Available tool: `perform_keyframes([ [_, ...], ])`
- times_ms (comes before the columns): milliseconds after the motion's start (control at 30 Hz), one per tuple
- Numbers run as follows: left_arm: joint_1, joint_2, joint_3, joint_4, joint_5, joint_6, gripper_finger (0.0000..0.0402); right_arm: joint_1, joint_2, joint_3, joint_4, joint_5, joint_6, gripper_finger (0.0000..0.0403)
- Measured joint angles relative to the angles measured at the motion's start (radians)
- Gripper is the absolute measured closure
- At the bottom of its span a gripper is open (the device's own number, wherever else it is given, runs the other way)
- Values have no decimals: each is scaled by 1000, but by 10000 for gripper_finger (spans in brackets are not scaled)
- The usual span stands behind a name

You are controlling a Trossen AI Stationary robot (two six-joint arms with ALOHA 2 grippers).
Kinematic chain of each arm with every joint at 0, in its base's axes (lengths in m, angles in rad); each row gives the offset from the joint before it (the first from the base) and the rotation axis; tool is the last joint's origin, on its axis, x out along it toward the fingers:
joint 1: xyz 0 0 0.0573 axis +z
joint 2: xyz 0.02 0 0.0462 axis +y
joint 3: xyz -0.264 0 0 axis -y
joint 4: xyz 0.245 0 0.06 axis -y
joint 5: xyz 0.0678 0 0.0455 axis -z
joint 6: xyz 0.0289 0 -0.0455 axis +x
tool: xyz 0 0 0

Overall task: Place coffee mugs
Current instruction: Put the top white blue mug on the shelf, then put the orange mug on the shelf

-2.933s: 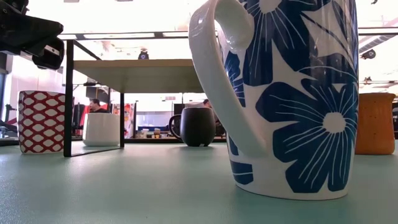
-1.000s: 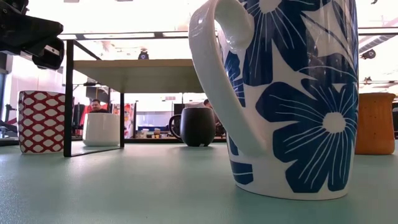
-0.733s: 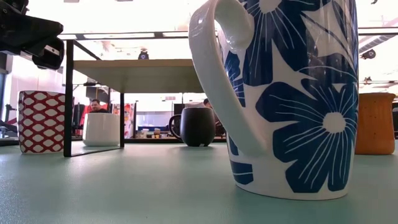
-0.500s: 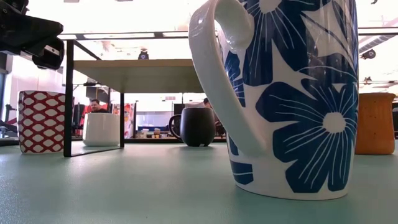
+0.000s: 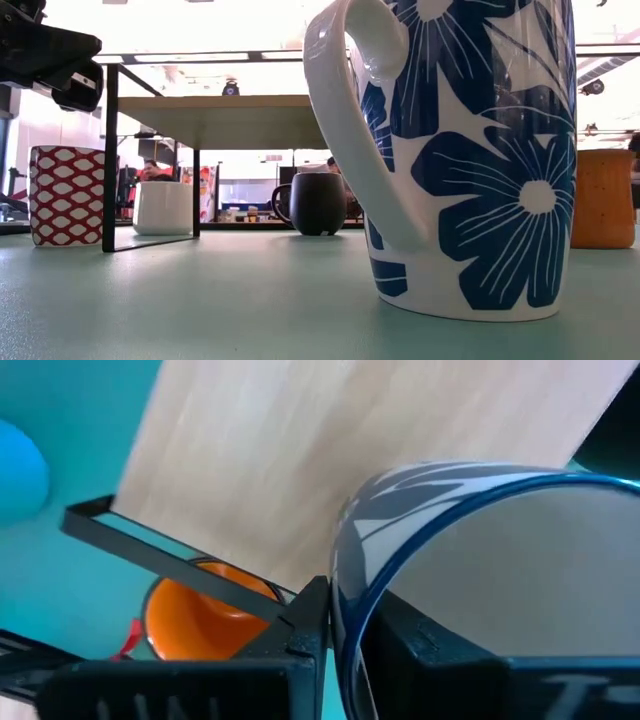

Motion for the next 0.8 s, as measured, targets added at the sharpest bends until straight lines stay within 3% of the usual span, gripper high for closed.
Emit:
perform_keyframes([
  [433, 0, 0, 0, 0, 0, 0, 402, -2, -15, 0, -1, 37, 7, 302],
  [800, 0, 0, 0, 0, 0, 0, 402, -2, -59, 121, -3, 32, 213, 315],
])
